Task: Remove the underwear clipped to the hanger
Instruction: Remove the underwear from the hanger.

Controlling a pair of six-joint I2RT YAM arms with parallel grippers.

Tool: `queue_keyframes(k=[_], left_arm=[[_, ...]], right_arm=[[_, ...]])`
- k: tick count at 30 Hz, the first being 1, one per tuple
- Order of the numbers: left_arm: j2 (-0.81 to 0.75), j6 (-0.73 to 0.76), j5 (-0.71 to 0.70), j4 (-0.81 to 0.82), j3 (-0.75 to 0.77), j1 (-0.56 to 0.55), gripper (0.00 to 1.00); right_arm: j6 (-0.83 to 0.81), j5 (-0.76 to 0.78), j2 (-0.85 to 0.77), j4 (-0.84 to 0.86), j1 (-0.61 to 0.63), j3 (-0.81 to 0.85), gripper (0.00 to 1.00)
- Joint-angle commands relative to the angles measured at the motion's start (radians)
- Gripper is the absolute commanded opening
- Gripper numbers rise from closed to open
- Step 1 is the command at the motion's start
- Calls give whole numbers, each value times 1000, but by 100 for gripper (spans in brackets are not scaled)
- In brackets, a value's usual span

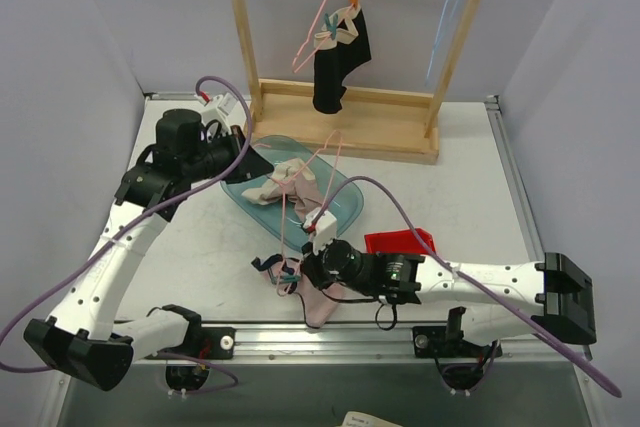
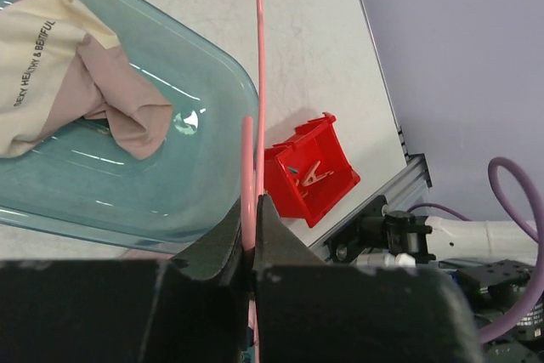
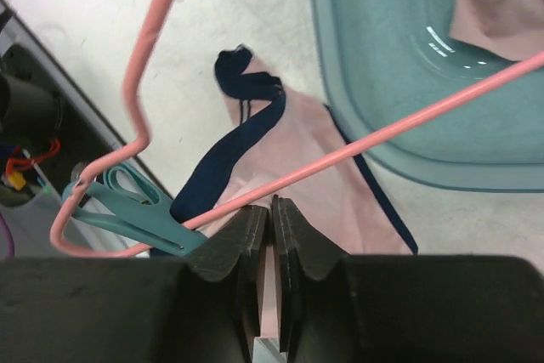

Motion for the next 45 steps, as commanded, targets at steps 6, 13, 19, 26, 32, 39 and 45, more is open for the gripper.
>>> queue_keyframes(k=[6, 13, 19, 26, 32, 39, 45], left_arm=[[-37, 12, 49, 24, -26, 4, 3], [-50, 26, 32, 3, -36, 6, 3], [-87, 42, -8, -12, -24, 17, 3], [-61, 137, -106, -109, 39, 15, 3], [-57, 174, -114, -140, 13, 11, 3], [-55, 154, -114, -105, 6, 6, 3], [-43, 154, -100, -97, 26, 0, 3]], right_arm=[[62, 62, -44, 44, -110, 9, 5], [176, 177, -30, -70, -169, 29, 0], [205, 102, -3, -122, -225, 31, 28], [202, 46, -99, -215, -226, 67, 84], [187, 9, -146, -278, -243, 179, 88], [86, -18, 69, -277, -165, 319, 90], [-65, 60, 230, -281, -58, 428, 89]])
